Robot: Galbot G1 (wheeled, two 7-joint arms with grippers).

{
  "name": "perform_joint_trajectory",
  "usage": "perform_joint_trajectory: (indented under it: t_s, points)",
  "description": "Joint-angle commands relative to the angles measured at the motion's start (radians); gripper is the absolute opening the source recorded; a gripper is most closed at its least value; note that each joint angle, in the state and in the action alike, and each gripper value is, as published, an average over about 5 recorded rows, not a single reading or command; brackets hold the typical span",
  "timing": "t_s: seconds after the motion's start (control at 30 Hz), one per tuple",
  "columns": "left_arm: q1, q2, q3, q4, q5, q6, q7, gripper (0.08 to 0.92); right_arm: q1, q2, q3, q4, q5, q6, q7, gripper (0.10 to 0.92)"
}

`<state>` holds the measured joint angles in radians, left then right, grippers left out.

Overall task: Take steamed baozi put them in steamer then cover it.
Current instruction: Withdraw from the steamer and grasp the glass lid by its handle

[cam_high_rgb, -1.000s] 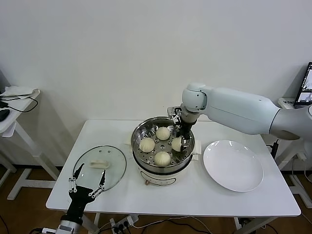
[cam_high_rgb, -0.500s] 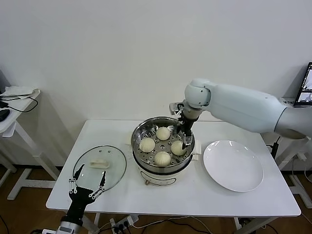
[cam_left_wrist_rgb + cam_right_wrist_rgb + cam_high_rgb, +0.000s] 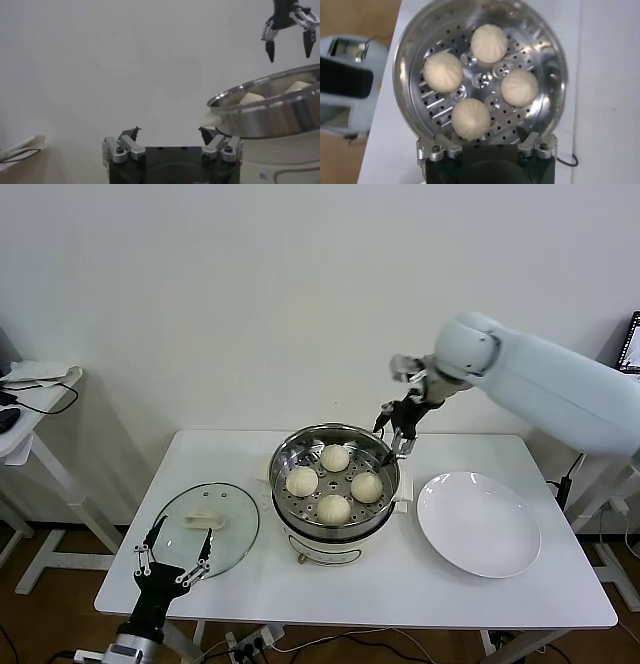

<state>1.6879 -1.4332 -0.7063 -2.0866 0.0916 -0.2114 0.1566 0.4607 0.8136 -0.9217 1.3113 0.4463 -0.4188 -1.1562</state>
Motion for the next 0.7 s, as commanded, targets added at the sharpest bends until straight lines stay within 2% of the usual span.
perform_joint_trajectory:
  t_s: [0.03,0.2,0.33,0.53,0.7]
  points:
    - [-0.037,0.009,-0.023,-0.078,-0.110,0.149,0.028,0.823,-0.312,-0.249,0.469,0.099,0.212,0.153,0.327,0.823]
    - [-0.059,-0.001,-0.006,-0.073,-0.109,0.144,0.011,0.823,-0.673,-0.339,0.783,0.213,0.302,0.294,0.565,0.823]
    - [-0.071,-0.003,0.000,-0.063,-0.109,0.126,0.002,0.823,-1.044,-0.341,1.087,0.315,0.344,0.390,0.786,0.823]
    - [-0.097,0.001,0.007,-0.041,-0.084,0.090,-0.026,0.823,-1.514,-0.166,1.510,0.483,0.331,0.434,0.985,0.823]
    - [-0.107,0.015,0.009,-0.021,-0.070,0.089,-0.028,0.823,-1.759,0.054,1.656,0.607,0.244,0.477,1.068,0.823]
